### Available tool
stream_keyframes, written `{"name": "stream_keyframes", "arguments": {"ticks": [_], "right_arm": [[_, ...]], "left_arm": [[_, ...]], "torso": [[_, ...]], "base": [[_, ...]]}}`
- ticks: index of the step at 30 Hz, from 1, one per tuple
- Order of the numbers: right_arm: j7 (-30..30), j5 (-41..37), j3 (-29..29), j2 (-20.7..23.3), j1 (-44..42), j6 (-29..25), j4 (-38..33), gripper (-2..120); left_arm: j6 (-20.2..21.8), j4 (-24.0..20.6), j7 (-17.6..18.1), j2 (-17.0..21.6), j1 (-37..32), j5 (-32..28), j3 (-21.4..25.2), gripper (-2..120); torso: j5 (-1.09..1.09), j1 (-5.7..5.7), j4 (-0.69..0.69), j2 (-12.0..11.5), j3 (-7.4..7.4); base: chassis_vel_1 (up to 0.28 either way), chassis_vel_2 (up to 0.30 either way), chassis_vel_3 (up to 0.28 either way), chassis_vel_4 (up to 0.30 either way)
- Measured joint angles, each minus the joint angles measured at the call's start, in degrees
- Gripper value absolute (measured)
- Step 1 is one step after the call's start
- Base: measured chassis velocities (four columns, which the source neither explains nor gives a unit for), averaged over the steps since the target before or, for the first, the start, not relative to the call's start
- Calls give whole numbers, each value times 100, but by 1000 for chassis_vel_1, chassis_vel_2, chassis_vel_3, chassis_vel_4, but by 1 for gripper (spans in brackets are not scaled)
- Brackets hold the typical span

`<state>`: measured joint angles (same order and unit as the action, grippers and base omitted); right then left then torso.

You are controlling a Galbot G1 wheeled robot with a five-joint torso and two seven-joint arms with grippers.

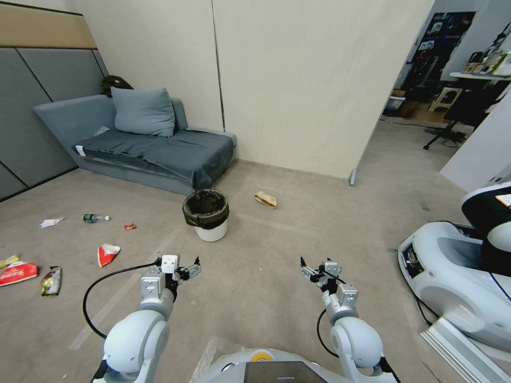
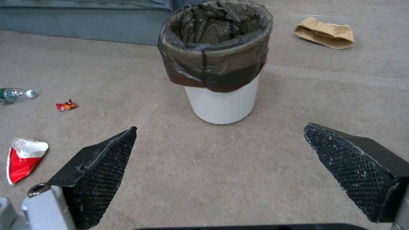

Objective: Pick up the trash bin, then pick up the garbage from the floor and place it into the trash bin.

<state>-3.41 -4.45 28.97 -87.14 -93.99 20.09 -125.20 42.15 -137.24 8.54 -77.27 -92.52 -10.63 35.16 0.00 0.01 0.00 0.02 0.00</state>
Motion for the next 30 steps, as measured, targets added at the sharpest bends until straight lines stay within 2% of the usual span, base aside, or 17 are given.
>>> {"name": "stream_keyframes", "arguments": {"ticks": [30], "right_arm": [[31, -5, -2, 19, 3, -25, 20, 100]], "left_arm": [[-2, 1, 2, 27, 66, -4, 41, 100]], "torso": [[-1, -1, 0, 0, 0]], "base": [[-143, 143, 149, -146]]}}
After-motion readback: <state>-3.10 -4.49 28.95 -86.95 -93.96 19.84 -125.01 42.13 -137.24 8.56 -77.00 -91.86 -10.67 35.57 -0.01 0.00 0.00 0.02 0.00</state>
